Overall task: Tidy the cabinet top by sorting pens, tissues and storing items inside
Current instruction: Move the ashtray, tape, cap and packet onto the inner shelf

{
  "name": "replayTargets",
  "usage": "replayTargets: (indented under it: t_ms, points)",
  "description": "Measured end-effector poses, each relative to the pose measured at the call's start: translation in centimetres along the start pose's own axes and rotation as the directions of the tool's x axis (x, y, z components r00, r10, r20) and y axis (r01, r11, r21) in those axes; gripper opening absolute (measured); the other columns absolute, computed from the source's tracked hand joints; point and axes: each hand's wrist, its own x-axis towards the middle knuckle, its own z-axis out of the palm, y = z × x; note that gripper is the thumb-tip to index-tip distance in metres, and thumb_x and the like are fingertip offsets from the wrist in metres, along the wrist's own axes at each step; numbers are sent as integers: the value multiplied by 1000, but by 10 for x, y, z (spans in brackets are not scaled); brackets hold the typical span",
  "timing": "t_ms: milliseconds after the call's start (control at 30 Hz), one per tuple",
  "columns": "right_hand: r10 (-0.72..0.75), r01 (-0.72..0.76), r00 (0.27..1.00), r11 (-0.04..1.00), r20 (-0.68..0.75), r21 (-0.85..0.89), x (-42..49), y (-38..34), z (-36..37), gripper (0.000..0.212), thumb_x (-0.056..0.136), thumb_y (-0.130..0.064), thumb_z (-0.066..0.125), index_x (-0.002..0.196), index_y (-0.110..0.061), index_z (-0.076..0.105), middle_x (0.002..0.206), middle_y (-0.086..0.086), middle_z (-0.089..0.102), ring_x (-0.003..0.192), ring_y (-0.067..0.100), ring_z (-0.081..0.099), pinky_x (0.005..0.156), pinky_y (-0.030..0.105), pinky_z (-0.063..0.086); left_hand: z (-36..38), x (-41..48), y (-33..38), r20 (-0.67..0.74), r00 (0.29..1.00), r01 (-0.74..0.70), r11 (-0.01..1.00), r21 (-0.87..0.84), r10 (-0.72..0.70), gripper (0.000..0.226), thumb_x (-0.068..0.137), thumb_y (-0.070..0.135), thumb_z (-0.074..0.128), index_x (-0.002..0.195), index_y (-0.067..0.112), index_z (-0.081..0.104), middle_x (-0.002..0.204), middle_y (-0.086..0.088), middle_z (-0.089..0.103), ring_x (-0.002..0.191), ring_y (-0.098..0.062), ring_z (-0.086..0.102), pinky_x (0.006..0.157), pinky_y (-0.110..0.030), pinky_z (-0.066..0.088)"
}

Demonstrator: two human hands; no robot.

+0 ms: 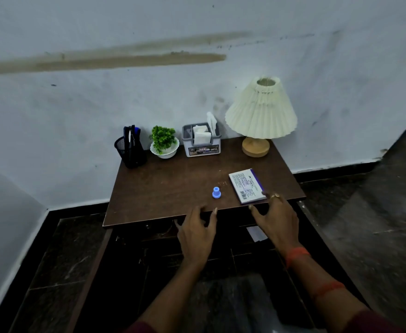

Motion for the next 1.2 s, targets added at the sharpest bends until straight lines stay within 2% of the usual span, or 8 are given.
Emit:
replayTargets:
  t_ms: [133,367,467,800,1200]
  points:
    - [15,-14,999,999,29,-41,19,-5,6,68,72,-52,75,119,-6,56,114,11,58,107,30,58,80,38,51,3,25,17,54,998,-13,1000,4,13,53,85,47,69,129,20,60,125,0,65,114,-22,62,92,-36,48]
    - [20,-16,999,991,33,-134,35,-9,32,99,64,-74,66,133,-7,46,122,13,57,117,29,50,98,42,43,23,58,23,133,989,45,994,98,-58,63,79,59,68,130,24,59,127,2,63,118,-23,59,93,-37,47]
    - [13,-12,1000,983,9,-181,38,-9,39,105,61,-78,64,136,-7,44,124,14,57,118,30,48,100,43,40,30,66,21,145,988,40,990,133,-60,60,77,60,69,125,24,63,124,2,65,115,-24,61,91,-37,48]
    - [-6,-3,999,982,-48,-190,41,-7,44,97,66,-68,67,137,-6,44,122,15,58,116,31,47,100,43,39,42,72,14,136,986,68,976,208,-98,49,80,65,62,104,24,72,101,-2,74,97,-27,68,76,-35,51]
    - [-15,9,993,999,-116,-50,-5,10,32,90,63,-63,74,131,-9,53,123,9,62,115,26,53,99,41,43,21,27,16,69,997,19,998,58,-23,33,80,56,69,97,28,74,94,6,73,89,-18,69,72,-31,51]
